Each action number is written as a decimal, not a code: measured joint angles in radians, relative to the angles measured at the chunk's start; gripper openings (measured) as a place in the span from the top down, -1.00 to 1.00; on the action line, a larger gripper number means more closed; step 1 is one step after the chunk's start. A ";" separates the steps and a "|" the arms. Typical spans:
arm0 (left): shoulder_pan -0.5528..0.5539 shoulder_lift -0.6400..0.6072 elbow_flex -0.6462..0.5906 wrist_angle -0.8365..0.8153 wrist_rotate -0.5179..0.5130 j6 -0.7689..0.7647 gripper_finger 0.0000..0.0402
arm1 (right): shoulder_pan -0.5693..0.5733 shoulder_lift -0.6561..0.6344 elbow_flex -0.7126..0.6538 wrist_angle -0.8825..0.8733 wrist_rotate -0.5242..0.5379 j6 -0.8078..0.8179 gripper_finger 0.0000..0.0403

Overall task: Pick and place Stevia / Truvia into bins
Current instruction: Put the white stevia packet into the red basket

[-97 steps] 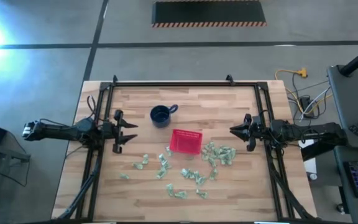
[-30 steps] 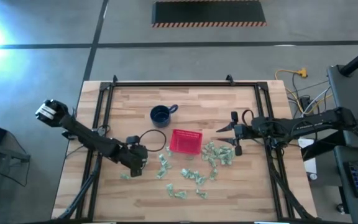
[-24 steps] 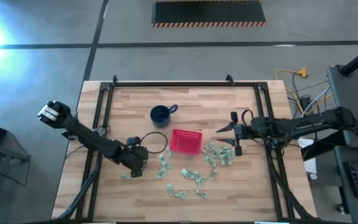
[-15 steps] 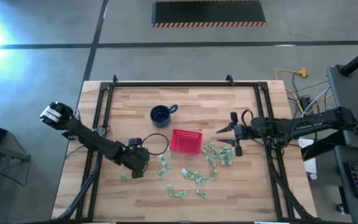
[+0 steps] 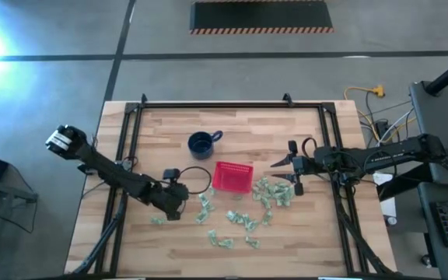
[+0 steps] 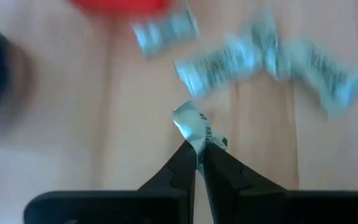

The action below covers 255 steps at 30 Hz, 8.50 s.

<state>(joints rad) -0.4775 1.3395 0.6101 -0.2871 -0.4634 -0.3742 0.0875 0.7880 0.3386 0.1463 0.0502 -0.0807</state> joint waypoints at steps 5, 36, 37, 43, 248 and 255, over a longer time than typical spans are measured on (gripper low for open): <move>0.037 -0.011 0.024 0.173 -0.111 0.227 0.99 | 0.000 0.000 0.000 0.002 0.000 0.000 0.35; 0.332 0.304 0.189 0.544 0.096 0.539 0.39 | 0.001 -0.001 0.000 0.010 -0.001 -0.016 0.35; 0.331 0.297 0.193 0.524 0.096 0.539 0.33 | 0.002 -0.001 0.000 -0.009 -0.003 -0.004 0.34; 0.281 0.190 0.216 0.340 0.093 0.507 0.18 | 0.041 0.008 0.000 -0.192 0.000 0.122 0.38; 0.034 0.064 0.265 0.224 0.197 0.482 0.26 | 0.581 0.619 0.212 -0.864 0.447 1.069 0.07; -0.017 0.064 0.274 0.226 0.198 0.483 0.26 | 0.543 0.604 0.159 -0.760 0.439 1.018 0.06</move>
<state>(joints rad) -0.4946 1.4036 0.8837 -0.0611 -0.2657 0.1089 0.6302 1.3915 0.4971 -0.6139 0.4894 0.9372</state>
